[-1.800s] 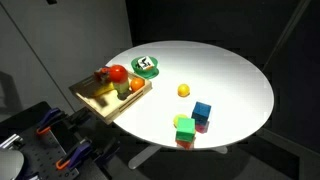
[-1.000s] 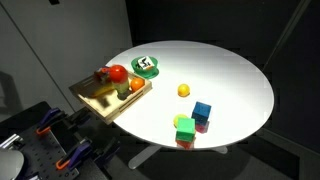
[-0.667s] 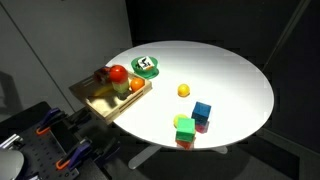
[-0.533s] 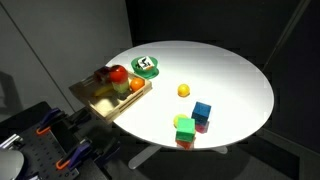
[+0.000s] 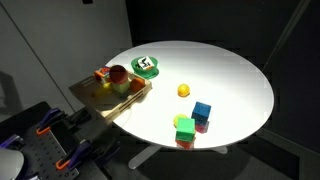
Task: Put the green block in the box
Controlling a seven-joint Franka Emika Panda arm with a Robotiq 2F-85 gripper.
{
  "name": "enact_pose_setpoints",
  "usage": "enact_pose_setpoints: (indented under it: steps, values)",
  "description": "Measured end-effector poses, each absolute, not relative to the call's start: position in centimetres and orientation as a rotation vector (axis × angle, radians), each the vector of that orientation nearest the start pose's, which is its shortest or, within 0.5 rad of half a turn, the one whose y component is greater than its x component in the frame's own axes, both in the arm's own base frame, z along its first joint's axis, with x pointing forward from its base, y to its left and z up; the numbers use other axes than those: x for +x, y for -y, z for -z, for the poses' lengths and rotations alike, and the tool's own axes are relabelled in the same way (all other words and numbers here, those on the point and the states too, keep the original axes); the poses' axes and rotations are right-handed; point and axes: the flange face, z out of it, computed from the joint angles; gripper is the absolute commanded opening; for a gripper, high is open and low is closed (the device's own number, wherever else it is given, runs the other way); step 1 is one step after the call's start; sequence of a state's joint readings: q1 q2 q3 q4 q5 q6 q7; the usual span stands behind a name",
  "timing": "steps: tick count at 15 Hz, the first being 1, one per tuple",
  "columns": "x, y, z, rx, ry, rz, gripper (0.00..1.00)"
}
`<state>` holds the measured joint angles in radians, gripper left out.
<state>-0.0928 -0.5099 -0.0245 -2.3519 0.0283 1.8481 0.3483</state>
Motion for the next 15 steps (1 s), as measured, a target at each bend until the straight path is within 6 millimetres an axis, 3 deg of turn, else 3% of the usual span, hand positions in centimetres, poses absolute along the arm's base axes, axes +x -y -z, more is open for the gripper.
enact_pose_setpoints:
  steps: [8,15]
  values:
    - [40.4,10.3,-49.1,-2.960,-0.789,-0.111,1.00]
    - [40.3,15.8,-47.2,-2.944,-0.772,-0.080,1.00]
